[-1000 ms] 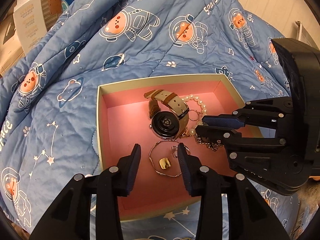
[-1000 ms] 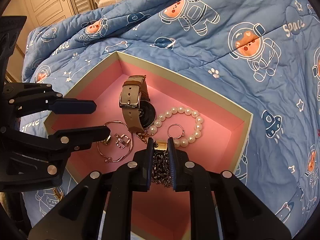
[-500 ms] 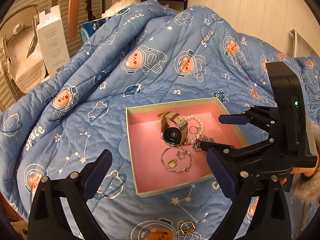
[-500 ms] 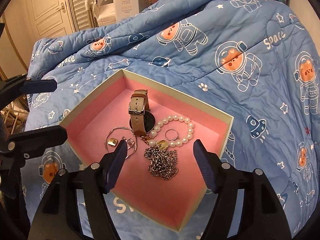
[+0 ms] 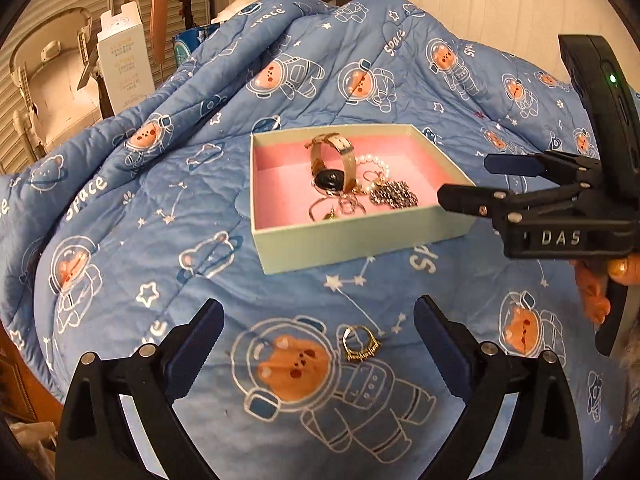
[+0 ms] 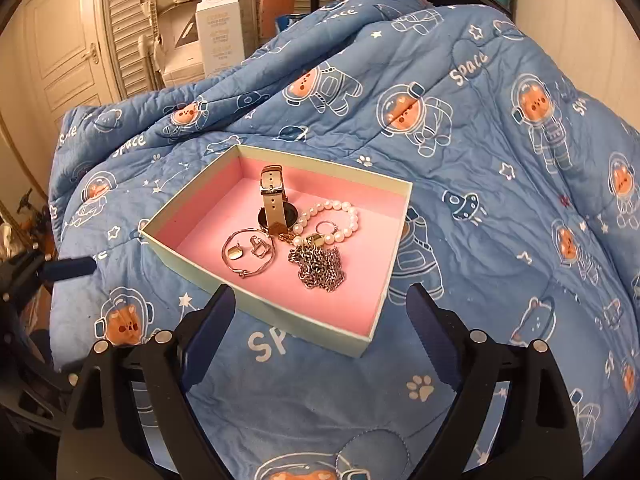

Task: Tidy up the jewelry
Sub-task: 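Grasp the gold hoop earring with the left tool, then carry the hoop earring into the box with the left tool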

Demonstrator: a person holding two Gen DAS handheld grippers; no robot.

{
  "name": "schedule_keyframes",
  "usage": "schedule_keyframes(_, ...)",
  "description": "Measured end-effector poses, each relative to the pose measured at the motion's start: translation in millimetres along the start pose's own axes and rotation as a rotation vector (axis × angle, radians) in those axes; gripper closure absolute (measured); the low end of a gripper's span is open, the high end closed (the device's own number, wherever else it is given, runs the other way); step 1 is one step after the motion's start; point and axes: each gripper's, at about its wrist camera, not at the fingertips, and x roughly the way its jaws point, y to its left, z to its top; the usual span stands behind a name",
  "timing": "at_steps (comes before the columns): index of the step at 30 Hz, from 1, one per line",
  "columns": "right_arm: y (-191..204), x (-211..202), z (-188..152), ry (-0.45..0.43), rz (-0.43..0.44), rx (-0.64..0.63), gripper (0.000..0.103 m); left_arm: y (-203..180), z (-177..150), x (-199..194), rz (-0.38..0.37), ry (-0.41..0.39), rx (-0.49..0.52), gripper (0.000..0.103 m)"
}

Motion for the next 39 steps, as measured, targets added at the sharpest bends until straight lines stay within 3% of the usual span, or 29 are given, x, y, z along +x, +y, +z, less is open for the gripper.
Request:
schedule_keyframes(10, 0, -20, -41, 0.001, -0.016, 0.117, 0.016, -16, -31, 10, -0.037, 0.019, -0.062, 0.013)
schedule_keyframes(14, 0, -23, -51, 0.013, -0.020, 0.116, 0.016, -19, -32, 16, -0.018, 0.035, -0.053, 0.027)
schedule_keyframes(18, -4, -26, -57, 0.016, -0.015, 0.136, 0.016, -17, -30, 21, -0.010, 0.048, -0.068, 0.034)
schedule_keyframes(20, -5, -25, -59, 0.019, -0.012, 0.144, 0.016, -16, -29, 24, -0.006, 0.055, -0.073, 0.044)
schedule_keyframes(26, -2, -23, -62, 0.028, 0.000, 0.141, 0.016, -15, -27, 29, 0.002, 0.068, -0.073, 0.058)
schedule_keyframes(28, -1, -22, -62, 0.029, -0.001, 0.139, 0.016, -13, -26, 30, -0.006, 0.070, -0.085, 0.074)
schedule_keyframes(30, 0, -21, -63, 0.034, 0.001, 0.143, 0.016, -12, -26, 29, -0.007, 0.068, -0.092, 0.079)
schedule_keyframes(39, 2, -18, -66, 0.048, 0.011, 0.146, 0.016, -8, -31, 18, -0.040, 0.047, -0.125, 0.079)
